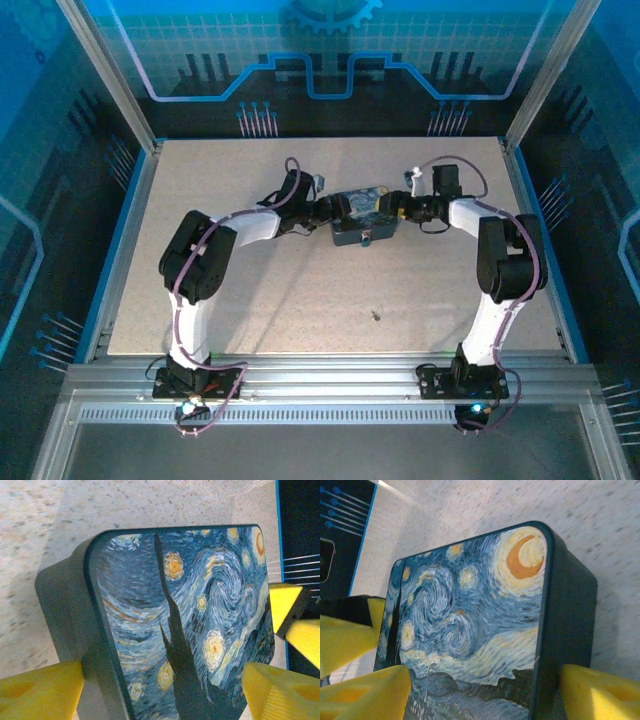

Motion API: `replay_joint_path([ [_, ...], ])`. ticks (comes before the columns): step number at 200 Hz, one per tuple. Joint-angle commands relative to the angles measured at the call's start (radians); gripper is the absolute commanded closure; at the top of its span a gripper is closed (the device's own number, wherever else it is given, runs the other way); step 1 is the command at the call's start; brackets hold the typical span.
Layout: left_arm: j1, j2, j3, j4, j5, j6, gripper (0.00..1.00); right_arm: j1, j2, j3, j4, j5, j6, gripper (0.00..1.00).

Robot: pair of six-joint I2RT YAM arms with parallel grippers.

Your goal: Unlock a padlock with a key

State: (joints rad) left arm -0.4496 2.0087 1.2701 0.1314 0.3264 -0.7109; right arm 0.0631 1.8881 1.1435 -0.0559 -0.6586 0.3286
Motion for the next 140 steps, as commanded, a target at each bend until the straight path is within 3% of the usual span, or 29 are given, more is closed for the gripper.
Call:
replay_joint_path([
  [1,0.003,-0.094,-0.058,0.030,0.036,0.027,0.17,0.086,-0.056,-0.058,0.034,-0.063,0.046,0.22],
  [86,0.054,-0.221,-0.226,0.009,0.003,0.067,0.16,0.286,-0.211,-0.258,0.133,0.081,0.132,0.21],
  [140,0.075,-0.277,-0.260,-0.023,-0.054,0.082,0.12,0.298,-0.270,-0.313,0.086,0.204,0.125,0.19],
])
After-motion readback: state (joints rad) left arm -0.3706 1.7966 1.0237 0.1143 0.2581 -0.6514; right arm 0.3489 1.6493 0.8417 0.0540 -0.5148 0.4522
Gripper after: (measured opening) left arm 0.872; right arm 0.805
